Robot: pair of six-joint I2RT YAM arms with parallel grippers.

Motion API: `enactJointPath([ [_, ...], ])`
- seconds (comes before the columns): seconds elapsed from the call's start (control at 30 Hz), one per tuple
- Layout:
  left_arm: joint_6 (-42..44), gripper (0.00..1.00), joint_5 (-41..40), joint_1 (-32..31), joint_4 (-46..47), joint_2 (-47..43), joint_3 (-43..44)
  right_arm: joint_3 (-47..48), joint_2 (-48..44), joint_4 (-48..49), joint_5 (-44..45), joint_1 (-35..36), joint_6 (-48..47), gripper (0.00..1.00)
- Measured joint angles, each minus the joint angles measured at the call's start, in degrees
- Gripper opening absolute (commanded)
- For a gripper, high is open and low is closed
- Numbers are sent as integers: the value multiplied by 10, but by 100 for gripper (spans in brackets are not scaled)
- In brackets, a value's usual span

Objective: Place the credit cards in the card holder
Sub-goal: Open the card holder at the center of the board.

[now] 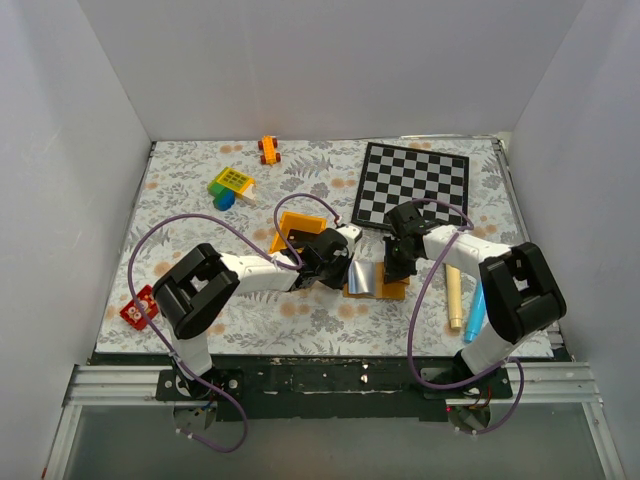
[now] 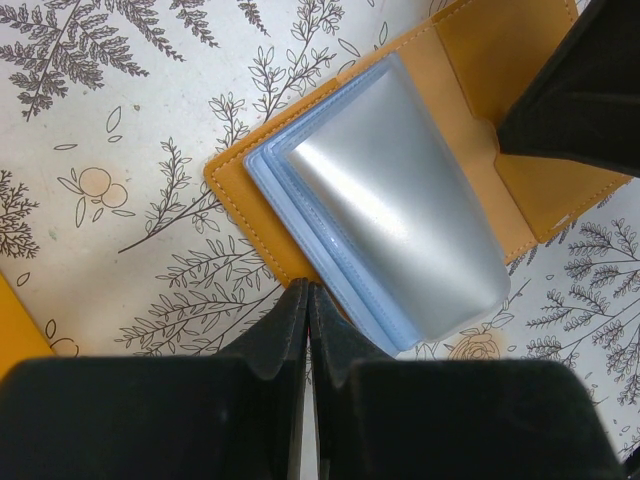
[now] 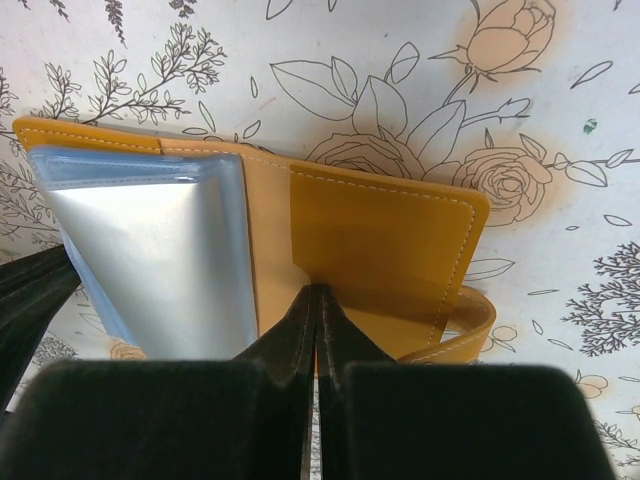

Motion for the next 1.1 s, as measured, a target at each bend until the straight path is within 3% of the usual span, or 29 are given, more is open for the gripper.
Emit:
enactJointPath([
  [0.47,-5,0,12,0,-4,5,13,-1,4,17,-20,0,0,1],
  [1.1,-35,0,93,-5,44,27,60,-10,11,51,-73,-18,13,1],
])
